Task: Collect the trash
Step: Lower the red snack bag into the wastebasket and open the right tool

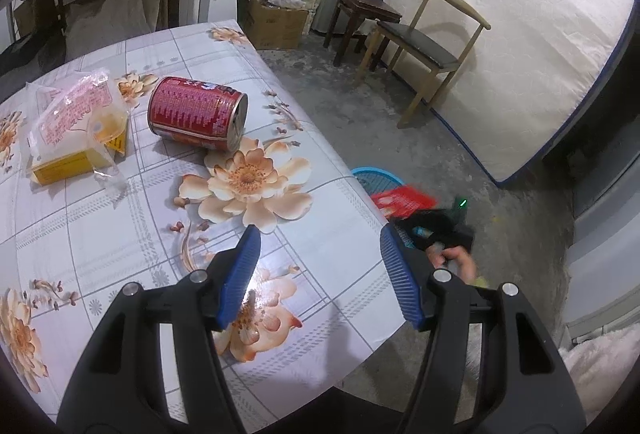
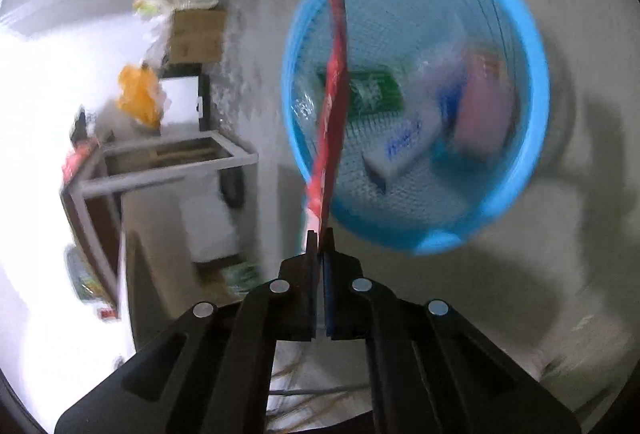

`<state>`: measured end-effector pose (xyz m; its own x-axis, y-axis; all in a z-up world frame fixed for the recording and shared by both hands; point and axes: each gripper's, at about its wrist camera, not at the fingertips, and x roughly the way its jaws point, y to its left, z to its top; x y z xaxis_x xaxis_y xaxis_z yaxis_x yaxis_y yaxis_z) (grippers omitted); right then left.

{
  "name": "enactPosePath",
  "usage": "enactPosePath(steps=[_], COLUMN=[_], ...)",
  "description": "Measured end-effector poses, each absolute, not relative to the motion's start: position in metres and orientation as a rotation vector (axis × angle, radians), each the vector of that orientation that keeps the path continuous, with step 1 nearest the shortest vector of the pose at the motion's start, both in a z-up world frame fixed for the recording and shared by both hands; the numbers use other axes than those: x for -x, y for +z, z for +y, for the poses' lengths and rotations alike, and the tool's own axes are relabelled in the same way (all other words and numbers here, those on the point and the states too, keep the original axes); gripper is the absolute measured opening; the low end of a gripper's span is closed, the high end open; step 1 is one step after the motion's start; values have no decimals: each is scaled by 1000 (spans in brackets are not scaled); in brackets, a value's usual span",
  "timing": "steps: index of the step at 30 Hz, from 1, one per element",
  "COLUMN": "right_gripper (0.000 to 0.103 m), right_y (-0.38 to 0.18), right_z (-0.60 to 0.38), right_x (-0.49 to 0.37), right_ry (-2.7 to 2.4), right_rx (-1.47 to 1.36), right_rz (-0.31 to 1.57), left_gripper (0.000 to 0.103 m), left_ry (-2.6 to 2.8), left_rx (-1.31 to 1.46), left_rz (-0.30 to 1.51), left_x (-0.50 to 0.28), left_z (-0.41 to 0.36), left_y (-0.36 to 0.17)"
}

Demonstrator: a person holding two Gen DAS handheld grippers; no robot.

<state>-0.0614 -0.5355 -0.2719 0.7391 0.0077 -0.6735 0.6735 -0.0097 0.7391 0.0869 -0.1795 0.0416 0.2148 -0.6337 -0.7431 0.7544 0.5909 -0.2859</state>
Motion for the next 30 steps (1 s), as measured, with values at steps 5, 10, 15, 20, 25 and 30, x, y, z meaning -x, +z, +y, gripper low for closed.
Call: enactPosePath(steps=[5,10,15,20,25,30], right_gripper=[2,3,3,3,3,3], right_y=[-196,-170,-253,-299,-298,-284], right_z=[-562,-562,-570,-575,-552,-542], right_x=[51,23,-3,5,7,-2], right_ry=[-707,-785,-822,-864,-868,-861], right_rx=[-987,-450,-130,-119,29,150], right_rz=[703,773,1081,1214,1232,1230], left_gripper=[59,59,59,59,59,59], left_ry=[-960,-949,-935,-921,-923,-941], left_rx=[-135,-137,-132,-139,-129,-131], left_rz=[956,956,955,946,964,950], left_x=[-89,-91,-93,-96,-99,-94], left_z=[-178,-176,-174,-170,-172,-174], left_y=[40,40,40,41,38,39])
